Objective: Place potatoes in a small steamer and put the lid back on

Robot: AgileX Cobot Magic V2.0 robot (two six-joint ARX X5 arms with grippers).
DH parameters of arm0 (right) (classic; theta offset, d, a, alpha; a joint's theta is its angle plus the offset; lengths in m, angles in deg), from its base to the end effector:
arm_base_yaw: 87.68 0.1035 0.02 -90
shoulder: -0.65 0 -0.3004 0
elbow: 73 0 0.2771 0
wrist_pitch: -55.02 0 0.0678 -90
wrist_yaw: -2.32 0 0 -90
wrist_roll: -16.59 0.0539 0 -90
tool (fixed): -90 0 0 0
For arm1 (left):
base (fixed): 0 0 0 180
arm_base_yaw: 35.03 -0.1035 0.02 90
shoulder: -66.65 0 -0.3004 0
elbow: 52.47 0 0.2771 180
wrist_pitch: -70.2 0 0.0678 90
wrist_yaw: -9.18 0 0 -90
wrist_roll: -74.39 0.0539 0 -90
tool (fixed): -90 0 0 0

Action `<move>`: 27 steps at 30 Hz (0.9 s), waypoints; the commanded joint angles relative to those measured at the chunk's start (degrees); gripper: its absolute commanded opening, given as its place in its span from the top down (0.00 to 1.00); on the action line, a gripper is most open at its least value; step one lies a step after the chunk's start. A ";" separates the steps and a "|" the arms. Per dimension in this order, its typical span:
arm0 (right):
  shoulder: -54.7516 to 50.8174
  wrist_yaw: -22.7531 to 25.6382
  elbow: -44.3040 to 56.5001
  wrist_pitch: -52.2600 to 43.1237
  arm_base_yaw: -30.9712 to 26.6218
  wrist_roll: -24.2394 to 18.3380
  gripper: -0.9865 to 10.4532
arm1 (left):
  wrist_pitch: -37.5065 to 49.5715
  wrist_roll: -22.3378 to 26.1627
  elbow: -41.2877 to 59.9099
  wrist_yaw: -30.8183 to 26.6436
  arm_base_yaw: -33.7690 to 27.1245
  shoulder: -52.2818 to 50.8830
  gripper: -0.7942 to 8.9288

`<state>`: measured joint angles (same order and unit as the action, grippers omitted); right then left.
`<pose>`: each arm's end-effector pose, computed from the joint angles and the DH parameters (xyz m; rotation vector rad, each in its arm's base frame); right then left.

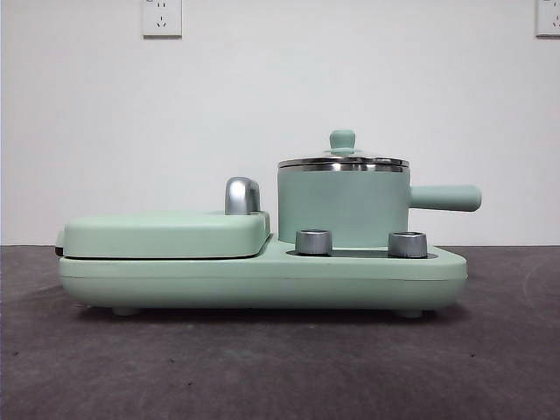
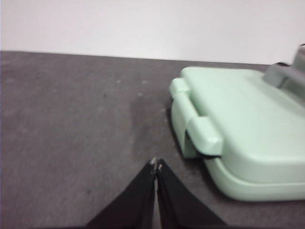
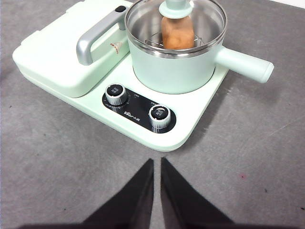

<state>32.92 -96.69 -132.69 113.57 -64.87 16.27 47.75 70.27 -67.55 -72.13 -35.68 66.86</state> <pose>0.1033 0.0526 0.3289 -0.0714 0.5447 0.5430 0.1075 -0.0069 0.1597 -0.0825 0.1370 -0.1353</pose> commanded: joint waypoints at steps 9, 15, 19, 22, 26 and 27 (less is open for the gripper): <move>0.07 0.02 -0.39 -0.66 0.31 0.31 0.90 | 0.13 -0.92 1.86 -0.17 -0.09 -0.04 0.91; 0.07 0.02 -0.39 -0.68 0.28 0.31 0.90 | 0.13 -0.90 1.84 -0.17 -0.09 -0.02 0.91; 0.07 0.02 -0.39 -0.68 0.31 0.31 0.90 | 0.13 -0.92 1.84 -0.17 -0.09 -0.02 0.91; 0.07 0.07 -0.39 -0.68 0.31 0.31 0.90 | 0.13 -0.90 1.84 -0.17 -0.09 -0.02 0.91; -1.62 1.66 -0.39 -0.59 -0.22 -0.70 0.90 | 0.13 -0.90 1.84 -0.17 -0.09 -0.02 0.91; -2.27 2.08 -0.37 -0.59 -0.83 -0.02 0.90 | 0.13 -0.90 1.84 -0.17 -0.09 -0.02 0.91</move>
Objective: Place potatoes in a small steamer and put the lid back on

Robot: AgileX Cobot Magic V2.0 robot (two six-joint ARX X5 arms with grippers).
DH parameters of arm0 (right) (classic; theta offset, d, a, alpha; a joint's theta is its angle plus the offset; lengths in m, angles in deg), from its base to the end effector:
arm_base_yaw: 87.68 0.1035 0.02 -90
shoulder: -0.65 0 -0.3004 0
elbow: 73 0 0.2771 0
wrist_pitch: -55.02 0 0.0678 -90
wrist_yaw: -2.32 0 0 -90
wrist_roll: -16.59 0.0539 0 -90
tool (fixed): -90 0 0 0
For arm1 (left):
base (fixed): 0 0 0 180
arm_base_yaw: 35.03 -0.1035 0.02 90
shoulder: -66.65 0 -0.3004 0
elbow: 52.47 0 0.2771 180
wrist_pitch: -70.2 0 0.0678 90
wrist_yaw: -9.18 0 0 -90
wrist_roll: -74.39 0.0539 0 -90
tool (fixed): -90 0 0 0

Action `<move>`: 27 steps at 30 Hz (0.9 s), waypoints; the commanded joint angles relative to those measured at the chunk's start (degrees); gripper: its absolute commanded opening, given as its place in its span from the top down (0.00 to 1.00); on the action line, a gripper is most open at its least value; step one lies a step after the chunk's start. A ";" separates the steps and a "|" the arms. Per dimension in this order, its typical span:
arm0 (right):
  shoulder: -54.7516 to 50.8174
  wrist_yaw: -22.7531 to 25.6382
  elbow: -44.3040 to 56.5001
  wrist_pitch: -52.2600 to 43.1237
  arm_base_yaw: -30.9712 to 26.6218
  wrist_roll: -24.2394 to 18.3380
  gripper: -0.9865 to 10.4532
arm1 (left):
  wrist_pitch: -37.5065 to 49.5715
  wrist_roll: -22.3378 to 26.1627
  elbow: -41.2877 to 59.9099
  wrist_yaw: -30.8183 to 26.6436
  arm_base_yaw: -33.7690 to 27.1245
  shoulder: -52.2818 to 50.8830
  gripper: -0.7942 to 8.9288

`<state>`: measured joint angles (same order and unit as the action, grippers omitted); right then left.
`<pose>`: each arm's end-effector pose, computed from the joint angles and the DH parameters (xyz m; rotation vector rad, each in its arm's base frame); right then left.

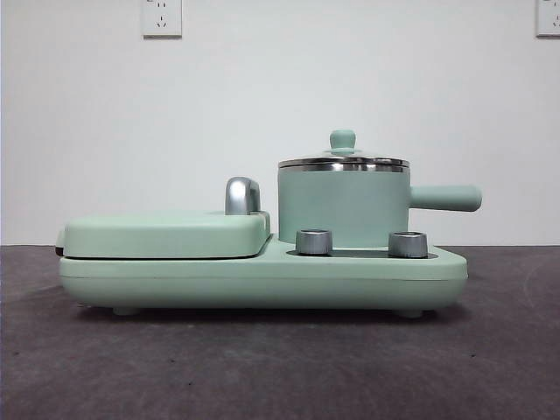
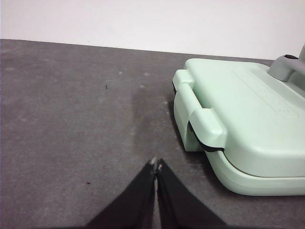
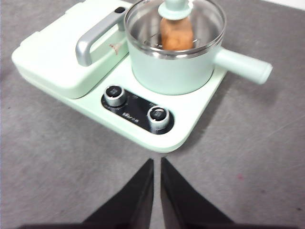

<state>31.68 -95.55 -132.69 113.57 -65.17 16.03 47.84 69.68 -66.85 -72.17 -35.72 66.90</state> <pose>0.0995 0.0492 0.3309 -0.0766 0.5209 0.5206 0.1082 -0.0068 0.1551 -0.0936 0.1489 -0.1327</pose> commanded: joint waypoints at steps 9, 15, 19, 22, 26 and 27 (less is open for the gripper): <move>-6.88 0.83 11.61 -15.69 -10.95 -3.91 0.90 | 0.04 -0.31 1.14 -0.13 -0.04 -0.07 0.91; -15.43 0.81 29.38 -29.55 -16.33 -3.28 0.90 | 0.04 -0.31 1.14 -0.13 -0.04 -0.07 0.91; -21.46 0.83 37.64 -34.97 -19.21 -3.08 0.90 | 0.04 -0.33 1.14 -0.13 -0.04 -0.07 0.91; -25.94 0.83 41.51 -36.76 -20.44 -3.08 0.90 | 0.04 -0.33 1.14 -0.13 -0.04 -0.07 0.91; -31.08 0.81 44.98 -37.90 -21.27 -3.08 0.90 | 0.07 -0.31 1.14 -0.13 -0.04 -0.07 0.91; -30.82 0.83 45.86 -39.08 -21.44 -2.99 0.90 | 0.11 -0.31 1.14 -0.13 -0.04 -0.07 0.91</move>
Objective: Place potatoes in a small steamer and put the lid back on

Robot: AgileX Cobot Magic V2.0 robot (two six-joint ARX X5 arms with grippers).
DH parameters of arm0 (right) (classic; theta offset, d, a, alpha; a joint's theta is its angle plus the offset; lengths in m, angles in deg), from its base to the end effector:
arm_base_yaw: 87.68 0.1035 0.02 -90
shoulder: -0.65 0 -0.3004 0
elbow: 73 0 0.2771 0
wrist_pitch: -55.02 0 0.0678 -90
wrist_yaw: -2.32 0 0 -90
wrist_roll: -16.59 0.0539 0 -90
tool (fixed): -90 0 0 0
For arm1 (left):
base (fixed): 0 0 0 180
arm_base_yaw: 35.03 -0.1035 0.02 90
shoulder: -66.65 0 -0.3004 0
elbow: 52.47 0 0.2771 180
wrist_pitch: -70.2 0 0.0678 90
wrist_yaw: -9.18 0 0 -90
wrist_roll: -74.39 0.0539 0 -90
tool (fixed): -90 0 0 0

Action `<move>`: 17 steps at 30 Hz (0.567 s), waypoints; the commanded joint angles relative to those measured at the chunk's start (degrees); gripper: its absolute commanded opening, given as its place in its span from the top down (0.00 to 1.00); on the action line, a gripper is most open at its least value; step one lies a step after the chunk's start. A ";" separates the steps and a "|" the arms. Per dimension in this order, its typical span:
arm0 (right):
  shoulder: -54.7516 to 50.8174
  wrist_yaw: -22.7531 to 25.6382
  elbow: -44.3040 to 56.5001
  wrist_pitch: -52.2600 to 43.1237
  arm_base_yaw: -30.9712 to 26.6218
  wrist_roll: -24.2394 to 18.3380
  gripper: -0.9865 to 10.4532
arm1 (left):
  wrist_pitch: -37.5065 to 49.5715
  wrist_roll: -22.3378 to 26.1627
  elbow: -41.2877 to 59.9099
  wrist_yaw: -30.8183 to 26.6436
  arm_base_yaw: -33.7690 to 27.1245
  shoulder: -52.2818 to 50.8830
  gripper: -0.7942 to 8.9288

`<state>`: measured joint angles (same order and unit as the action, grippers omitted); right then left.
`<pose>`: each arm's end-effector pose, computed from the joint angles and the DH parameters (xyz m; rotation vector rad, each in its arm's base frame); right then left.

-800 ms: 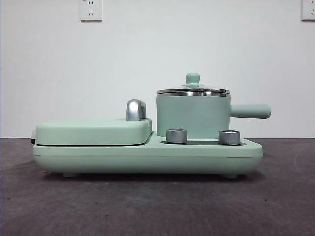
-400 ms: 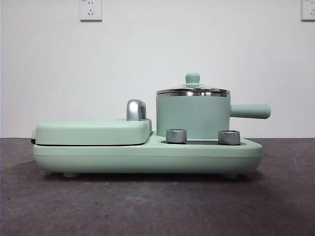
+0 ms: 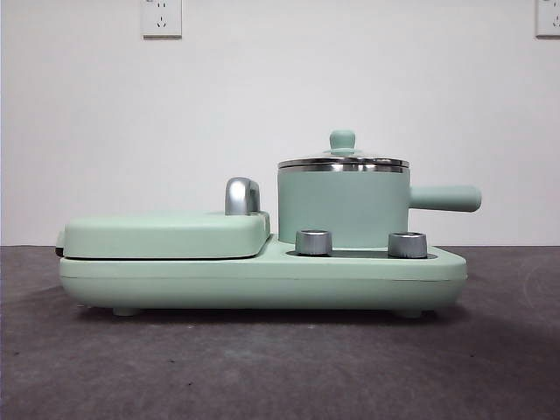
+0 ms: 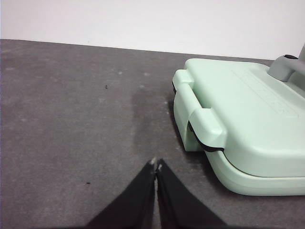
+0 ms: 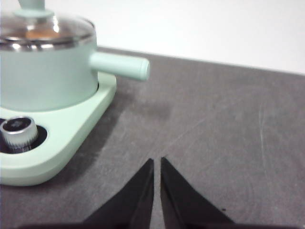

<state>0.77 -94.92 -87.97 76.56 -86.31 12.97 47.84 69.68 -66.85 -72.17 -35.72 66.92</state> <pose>0.1077 0.0094 0.1610 -0.0570 0.1119 0.1537 0.1083 -0.0068 0.1551 -0.0937 0.1493 -0.1327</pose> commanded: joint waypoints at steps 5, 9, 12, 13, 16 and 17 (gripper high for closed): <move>0.09 -0.24 1.81 -2.43 -0.37 0.61 0.90 | 0.48 -0.31 1.14 -0.13 -0.04 -0.02 0.91; 0.09 -0.22 1.81 -3.45 -0.37 0.61 0.90 | 0.48 -0.31 1.14 -0.13 -0.04 -0.02 0.91; 0.09 -0.22 1.81 -3.45 -0.37 0.61 0.90 | 0.46 -0.31 1.14 -0.13 -0.04 -0.02 0.91; 0.09 -0.22 1.81 -3.45 -0.37 0.61 0.90 | 0.48 -0.31 1.14 -0.13 -0.04 -0.02 0.91; 0.09 -0.22 1.81 -3.45 -0.37 0.61 0.90 | 0.48 -0.31 1.14 -0.13 -0.04 -0.02 0.91; 0.09 -0.22 1.81 -3.45 -0.37 0.61 0.90 | 0.48 -0.31 1.14 -0.13 -0.04 -0.02 0.91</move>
